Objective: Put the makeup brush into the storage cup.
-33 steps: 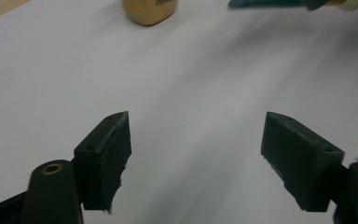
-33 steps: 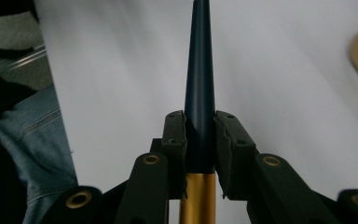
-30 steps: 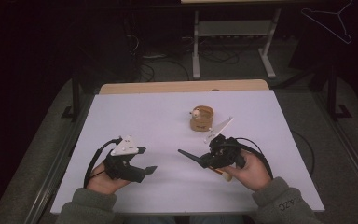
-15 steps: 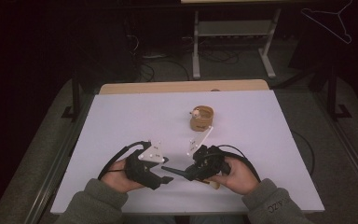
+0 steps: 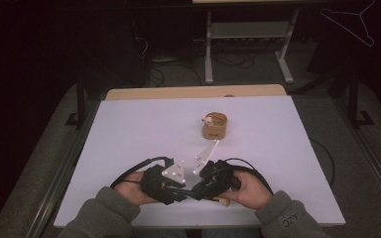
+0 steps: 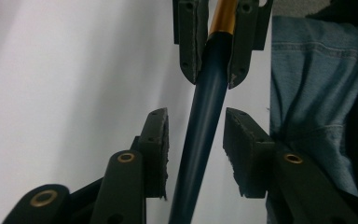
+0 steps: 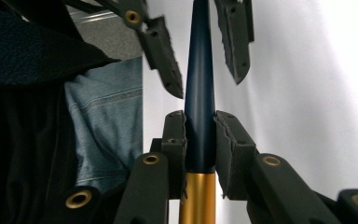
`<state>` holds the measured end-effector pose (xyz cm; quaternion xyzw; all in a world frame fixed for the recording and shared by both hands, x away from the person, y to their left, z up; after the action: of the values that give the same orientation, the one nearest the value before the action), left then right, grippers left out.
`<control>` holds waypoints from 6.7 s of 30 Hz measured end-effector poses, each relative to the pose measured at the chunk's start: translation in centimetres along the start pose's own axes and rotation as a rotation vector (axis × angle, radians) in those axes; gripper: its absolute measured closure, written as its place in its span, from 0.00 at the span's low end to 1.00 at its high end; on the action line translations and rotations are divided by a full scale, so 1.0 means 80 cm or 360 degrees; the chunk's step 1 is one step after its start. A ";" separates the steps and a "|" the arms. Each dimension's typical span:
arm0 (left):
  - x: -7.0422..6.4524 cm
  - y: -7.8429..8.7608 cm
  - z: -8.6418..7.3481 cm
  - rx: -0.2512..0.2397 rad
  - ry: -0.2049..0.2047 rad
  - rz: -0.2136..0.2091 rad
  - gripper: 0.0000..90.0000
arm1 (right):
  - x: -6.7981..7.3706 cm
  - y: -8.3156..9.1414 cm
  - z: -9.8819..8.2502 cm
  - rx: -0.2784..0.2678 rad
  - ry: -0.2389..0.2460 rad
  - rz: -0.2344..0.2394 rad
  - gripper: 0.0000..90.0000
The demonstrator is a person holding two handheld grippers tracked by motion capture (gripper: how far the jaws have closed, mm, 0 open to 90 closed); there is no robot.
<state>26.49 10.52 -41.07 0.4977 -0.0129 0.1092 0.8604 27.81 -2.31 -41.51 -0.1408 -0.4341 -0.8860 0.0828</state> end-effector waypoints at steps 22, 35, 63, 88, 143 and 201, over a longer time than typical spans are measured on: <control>-0.012 0.001 -0.001 -0.0046 -0.0089 -0.0036 0.87 | 0.004 0.001 -0.001 0.0021 0.0100 0.0026 0.79; 0.000 0.012 -0.015 -0.0116 0.0030 0.0038 0.87 | -0.005 0.024 -0.007 -0.0117 0.0085 -0.0117 0.68; 0.051 0.027 -0.009 -0.0524 0.0591 0.0379 0.87 | -0.052 0.060 -0.005 -0.0850 -0.0594 -0.0163 0.54; 0.035 -0.016 0.000 -0.0348 0.0508 0.0308 0.80 | -0.044 0.066 0.019 -0.0833 -0.0585 -0.0115 0.78; 0.041 0.028 -0.090 -0.0416 0.0777 0.0489 0.62 | -0.093 0.171 0.017 -0.0622 -0.0684 -0.0462 0.78; 0.046 0.031 -0.094 -0.0453 0.0795 0.0503 0.55 | -0.216 0.233 0.030 -0.0693 -0.0989 -0.0853 0.78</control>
<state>28.94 18.76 -42.28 0.3221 0.1064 0.3571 0.8703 49.59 -11.34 -31.79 -0.2965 -0.2631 -0.8625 -0.3145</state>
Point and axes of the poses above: each handheld gripper's, and its own axes: y roughly backward along the jaws, z roughly out of its top, x roughly to its left, the point moved 5 cm from there along -y, roughly forward along the jaws, and after that the axes turned 9 degrees about z, right-handed, at the moved point
